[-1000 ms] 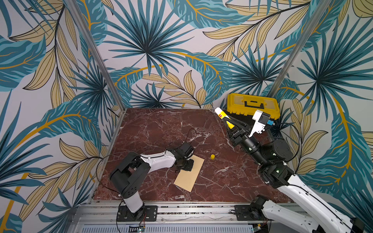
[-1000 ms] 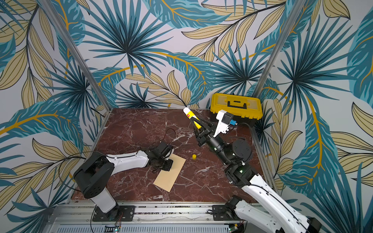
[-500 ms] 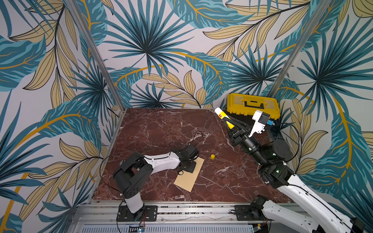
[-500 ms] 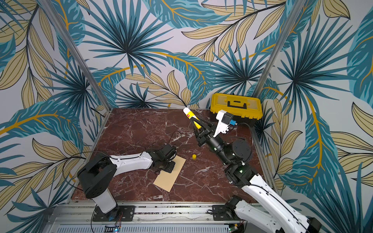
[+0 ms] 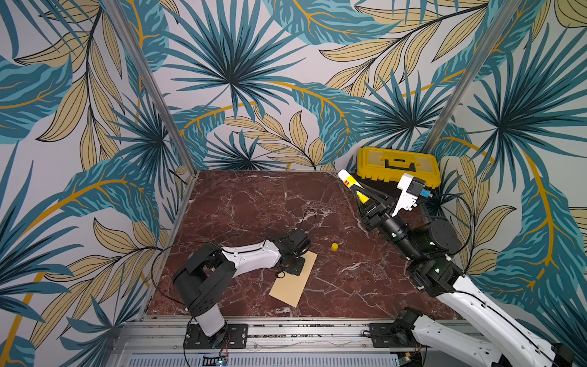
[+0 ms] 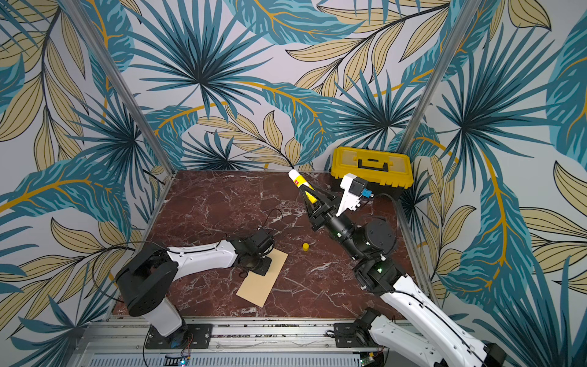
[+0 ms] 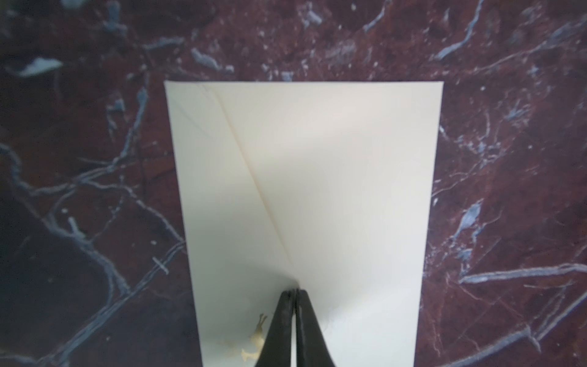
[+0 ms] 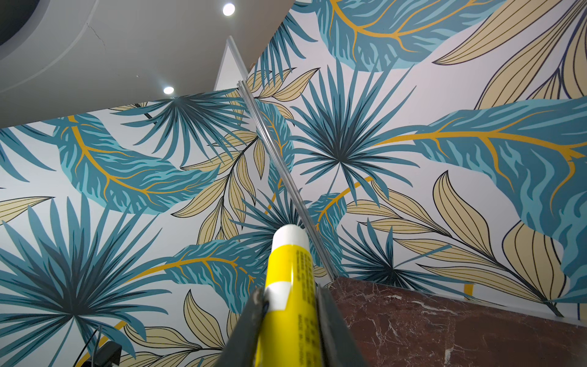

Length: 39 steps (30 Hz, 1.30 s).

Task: Seal the envelope with a glue stick
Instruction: Seal the envelope at the center of the board.

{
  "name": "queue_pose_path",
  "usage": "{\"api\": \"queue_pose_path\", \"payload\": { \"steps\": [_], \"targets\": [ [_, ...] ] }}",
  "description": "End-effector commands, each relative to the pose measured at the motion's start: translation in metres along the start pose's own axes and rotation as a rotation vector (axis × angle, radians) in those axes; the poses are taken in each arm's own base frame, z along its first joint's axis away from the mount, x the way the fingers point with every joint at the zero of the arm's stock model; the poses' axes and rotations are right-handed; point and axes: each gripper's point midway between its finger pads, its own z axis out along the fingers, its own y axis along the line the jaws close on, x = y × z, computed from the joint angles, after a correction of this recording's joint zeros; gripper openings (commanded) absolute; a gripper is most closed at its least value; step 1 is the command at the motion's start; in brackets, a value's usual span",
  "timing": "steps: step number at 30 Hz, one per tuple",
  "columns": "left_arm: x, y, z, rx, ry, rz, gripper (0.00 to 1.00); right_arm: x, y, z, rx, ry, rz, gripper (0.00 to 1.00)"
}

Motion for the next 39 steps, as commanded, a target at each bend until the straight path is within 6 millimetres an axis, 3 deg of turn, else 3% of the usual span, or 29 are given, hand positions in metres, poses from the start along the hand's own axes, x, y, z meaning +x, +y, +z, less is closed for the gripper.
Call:
{"api": "queue_pose_path", "payload": {
  "steps": [1, 14, 26, 33, 39],
  "targets": [
    [0.010, 0.007, -0.010, -0.024, 0.035, -0.006, 0.09, 0.002, -0.001, -0.003, 0.000, -0.006, -0.004, 0.00],
    [0.012, 0.005, -0.017, -0.006, 0.030, -0.013, 0.09, 0.002, 0.000, -0.002, -0.002, -0.002, -0.009, 0.00],
    [0.050, 0.012, 0.038, 0.010, 0.143, -0.044, 0.08, 0.002, 0.001, 0.001, -0.006, -0.002, -0.010, 0.00],
    [0.028, 0.021, 0.034, -0.003, 0.109, -0.044, 0.09, 0.001, 0.001, 0.001, -0.007, 0.001, -0.007, 0.00],
    [0.008, 0.013, -0.002, 0.014, 0.059, -0.026, 0.08, -0.001, 0.002, -0.001, -0.005, 0.000, -0.011, 0.00]
  ]
}}
